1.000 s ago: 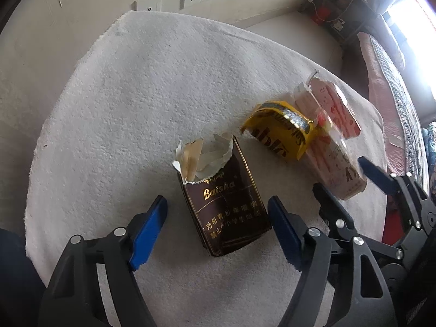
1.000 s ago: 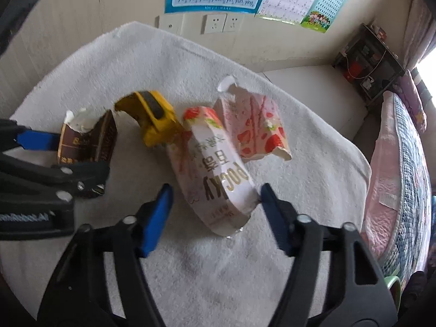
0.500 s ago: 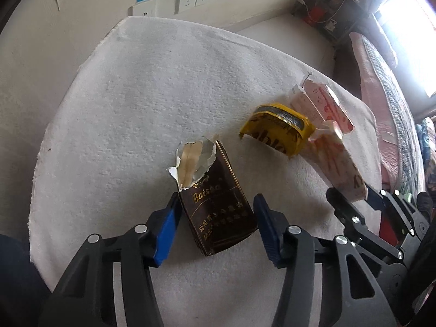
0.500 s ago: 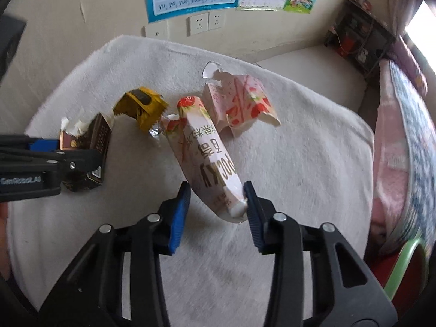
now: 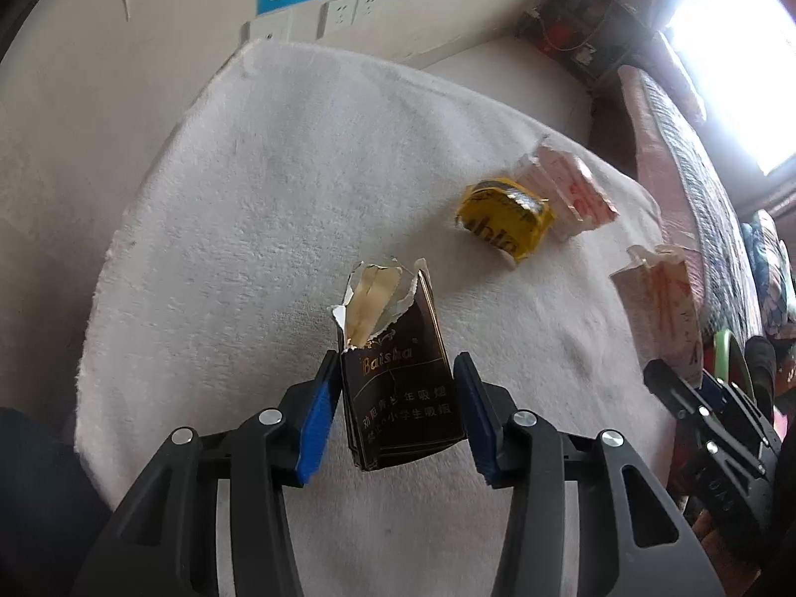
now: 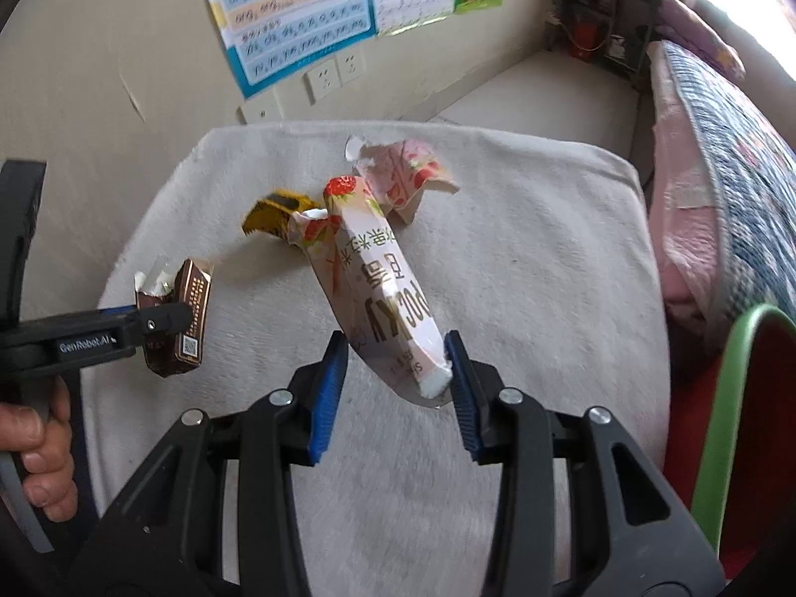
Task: Collect trash
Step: 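Carry the brown box and white milk packet over the red bin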
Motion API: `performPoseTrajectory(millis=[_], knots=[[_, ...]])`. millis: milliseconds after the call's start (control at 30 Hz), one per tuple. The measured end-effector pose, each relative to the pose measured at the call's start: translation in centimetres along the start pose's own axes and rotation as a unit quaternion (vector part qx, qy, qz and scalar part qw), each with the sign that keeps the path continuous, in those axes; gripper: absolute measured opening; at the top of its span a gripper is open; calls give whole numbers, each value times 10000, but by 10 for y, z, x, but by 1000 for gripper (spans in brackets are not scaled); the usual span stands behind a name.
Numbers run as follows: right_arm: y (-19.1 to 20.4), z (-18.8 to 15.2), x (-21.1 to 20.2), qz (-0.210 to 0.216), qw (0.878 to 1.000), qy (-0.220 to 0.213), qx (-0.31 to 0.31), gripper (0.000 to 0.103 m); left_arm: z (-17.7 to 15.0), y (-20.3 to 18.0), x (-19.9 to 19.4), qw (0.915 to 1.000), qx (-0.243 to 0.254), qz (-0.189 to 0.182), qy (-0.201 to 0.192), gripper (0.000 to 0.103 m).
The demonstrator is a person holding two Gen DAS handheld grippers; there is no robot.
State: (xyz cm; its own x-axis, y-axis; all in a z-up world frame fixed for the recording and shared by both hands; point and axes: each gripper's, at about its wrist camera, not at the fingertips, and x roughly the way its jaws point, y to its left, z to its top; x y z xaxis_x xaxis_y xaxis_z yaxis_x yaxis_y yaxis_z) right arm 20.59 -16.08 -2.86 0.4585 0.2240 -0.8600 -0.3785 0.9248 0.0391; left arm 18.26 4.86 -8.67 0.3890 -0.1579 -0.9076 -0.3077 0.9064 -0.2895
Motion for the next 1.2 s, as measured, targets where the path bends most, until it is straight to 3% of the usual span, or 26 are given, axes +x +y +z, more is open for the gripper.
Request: performPoseTrajectory(millis=[533, 967, 1200], knots=[[-24, -29, -81, -68, 9950, -620, 778, 39, -17, -48, -63, 9912, 1197, -316, -474, 44], [-64, -67, -123, -440, 9869, -825, 1315, 39, -39, -91, -73, 9787, 1805, -852, -488, 44], [-93, -82, -143, -738, 9803, -963, 1556, 39, -49, -133, -75, 9686, 2180, -1096, -474, 44]])
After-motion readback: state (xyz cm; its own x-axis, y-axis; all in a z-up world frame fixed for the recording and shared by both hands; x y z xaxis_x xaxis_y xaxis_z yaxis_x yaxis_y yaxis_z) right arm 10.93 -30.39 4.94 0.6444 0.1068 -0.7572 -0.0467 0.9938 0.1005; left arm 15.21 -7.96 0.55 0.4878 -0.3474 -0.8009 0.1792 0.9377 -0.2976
